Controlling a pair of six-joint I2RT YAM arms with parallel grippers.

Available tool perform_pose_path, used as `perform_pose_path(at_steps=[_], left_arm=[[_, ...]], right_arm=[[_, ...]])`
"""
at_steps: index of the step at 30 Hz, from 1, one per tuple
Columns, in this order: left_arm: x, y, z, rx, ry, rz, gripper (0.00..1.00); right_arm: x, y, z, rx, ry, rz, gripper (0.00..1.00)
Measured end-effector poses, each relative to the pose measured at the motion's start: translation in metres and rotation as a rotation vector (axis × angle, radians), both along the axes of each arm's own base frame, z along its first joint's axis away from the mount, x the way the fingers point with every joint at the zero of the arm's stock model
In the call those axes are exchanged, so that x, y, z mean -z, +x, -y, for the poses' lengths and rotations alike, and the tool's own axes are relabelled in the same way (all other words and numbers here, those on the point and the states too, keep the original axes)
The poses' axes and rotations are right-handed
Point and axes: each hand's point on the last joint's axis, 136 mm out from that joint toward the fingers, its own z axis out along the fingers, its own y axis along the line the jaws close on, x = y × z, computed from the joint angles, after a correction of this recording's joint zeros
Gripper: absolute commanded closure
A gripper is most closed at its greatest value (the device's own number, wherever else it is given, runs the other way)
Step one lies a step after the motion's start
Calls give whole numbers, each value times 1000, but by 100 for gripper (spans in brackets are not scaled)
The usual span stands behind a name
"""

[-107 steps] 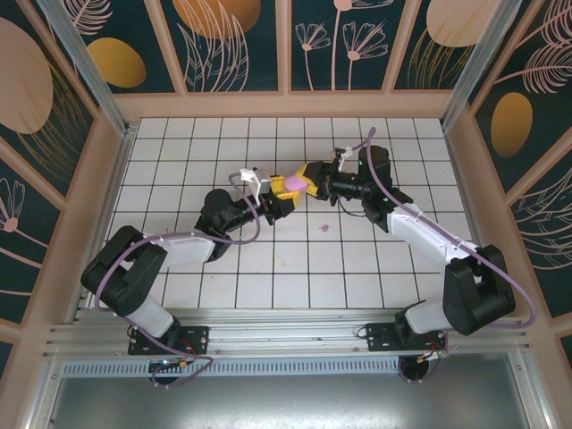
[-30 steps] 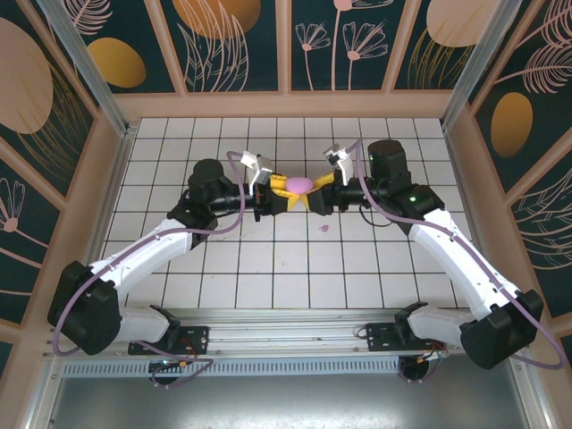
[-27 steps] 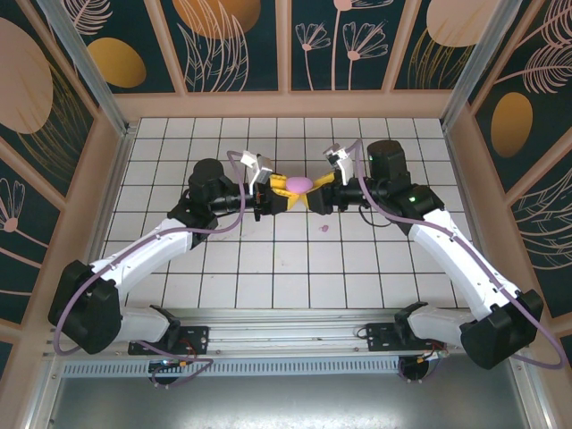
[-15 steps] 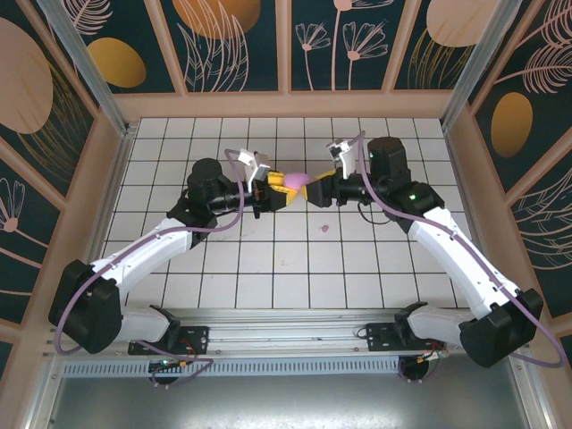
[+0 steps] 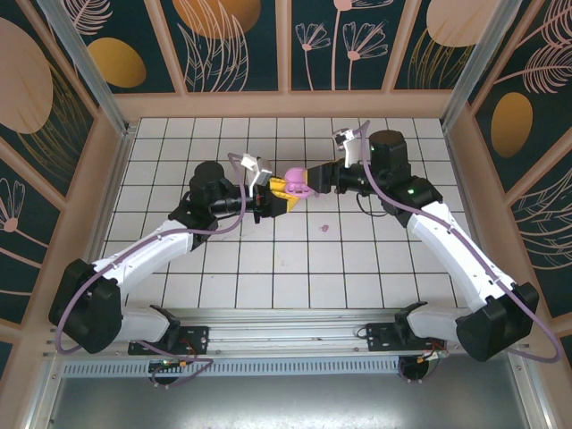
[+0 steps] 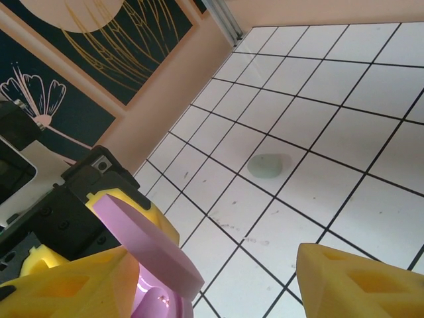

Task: Insert wireless bluetooth earbuds into charging case

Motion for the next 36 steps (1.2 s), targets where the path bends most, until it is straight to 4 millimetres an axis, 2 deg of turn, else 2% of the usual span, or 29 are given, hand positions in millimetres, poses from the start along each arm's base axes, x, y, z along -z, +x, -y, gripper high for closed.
perform_pose_path(at_steps=[10,18,23,25,29,36], left_arm=[[20,11,-7,-99,46,-19,71],[22,21,-12,-168,59,-15,71],[27,24,-16,-208,69,-17,70],[30,24,-18,-221,75,-21,71],[36,23,-22,-240,84,-27,70],[45,21,-27,-257,107,-24,70]], right_arm=[[-8,-6,4,23,32,-22,35],[-17,-12,16,72,57,-27,36],[-12,-6,35,168,74,-83,39],[-3,-1,46,221,82,-126,42],[34,11,69,327,86,-258,48],[112,22,76,418,31,-482,48]])
